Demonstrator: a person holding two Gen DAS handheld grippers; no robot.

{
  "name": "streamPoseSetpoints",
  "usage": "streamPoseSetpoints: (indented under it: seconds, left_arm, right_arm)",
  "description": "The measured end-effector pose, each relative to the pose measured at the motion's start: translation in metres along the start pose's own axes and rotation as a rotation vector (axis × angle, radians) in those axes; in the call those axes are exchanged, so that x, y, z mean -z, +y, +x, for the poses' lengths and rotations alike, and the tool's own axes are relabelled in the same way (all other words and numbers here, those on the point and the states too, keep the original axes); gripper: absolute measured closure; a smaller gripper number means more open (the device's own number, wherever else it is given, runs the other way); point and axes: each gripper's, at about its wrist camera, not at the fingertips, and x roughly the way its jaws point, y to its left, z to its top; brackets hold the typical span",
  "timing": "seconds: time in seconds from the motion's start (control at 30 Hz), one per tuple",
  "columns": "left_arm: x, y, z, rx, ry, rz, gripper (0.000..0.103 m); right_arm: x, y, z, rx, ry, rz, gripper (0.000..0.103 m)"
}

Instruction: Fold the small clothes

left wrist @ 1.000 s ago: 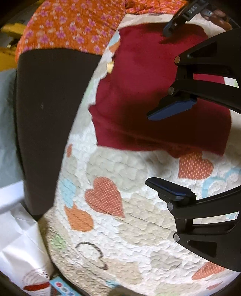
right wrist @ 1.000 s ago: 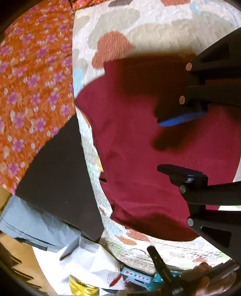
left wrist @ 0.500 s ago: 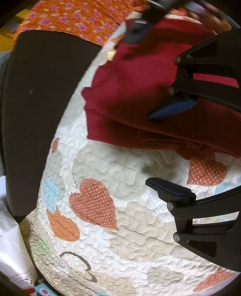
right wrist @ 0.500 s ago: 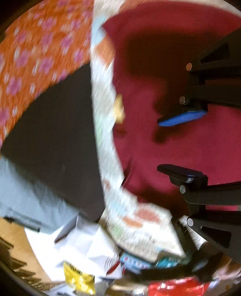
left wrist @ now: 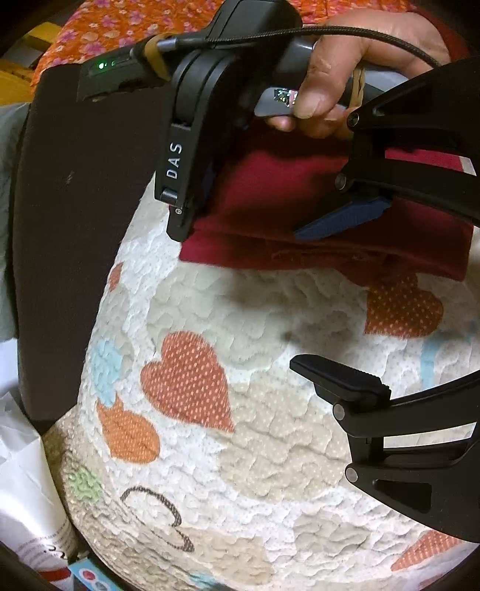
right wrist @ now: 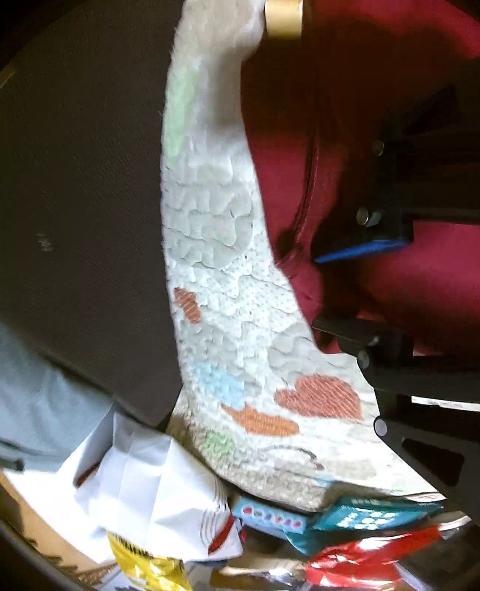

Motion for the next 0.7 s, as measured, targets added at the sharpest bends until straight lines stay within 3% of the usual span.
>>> streamPoseSetpoints:
  seconds: [0.13,0.3,0.5,0.63,0.7]
  left_arm:
    - [-0.002,0.008,0.004,0.028,0.031,-0.062,0.038]
    - [0.003,0.006,0.005,0.040,0.049,-0.070,0.039]
    - [0.004,0.000,0.007,0.044,0.048,-0.056,0.038]
    - [0.004,-0.002,0.012,0.030,0.051,-0.053,0.038]
    - [0.004,-0.003,0.012,0.026,0.048,-0.055,0.038]
  right_arm:
    - [-0.003,0.008,-0.006,-0.001,-0.002,-0.025,0.075]
    - [0.008,-0.006,-0.057,-0.174,-0.070,-0.011,0.074]
    - [0.034,-0.046,-0.104,-0.022,-0.105,0.016,0.074]
    - [0.049,-0.083,-0.099,0.106,-0.081,0.066,0.074]
    - [0.051,-0.090,-0.098,0.074,-0.103,0.063,0.074]
